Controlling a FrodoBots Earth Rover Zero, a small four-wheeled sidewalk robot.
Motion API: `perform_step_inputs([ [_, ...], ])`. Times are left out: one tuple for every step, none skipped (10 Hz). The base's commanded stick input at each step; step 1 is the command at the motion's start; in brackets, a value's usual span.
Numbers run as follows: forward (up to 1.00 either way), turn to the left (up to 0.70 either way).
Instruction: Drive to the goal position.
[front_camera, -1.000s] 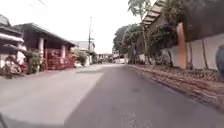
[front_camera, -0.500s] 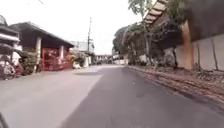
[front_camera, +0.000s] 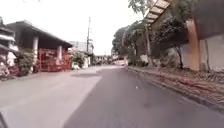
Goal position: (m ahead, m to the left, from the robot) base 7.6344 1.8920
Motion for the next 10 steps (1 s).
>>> perform_step_inputs([
  [0.7,0.0],
  [0.7,0.0],
  [0.7,0.0],
  [0.7,0.0],
  [0.7,0.0],
  [0.7,0.0],
  [0.7,0.0],
  [0.7,0.0],
  [0.7,0.0],
  [0.7,0.0],
])
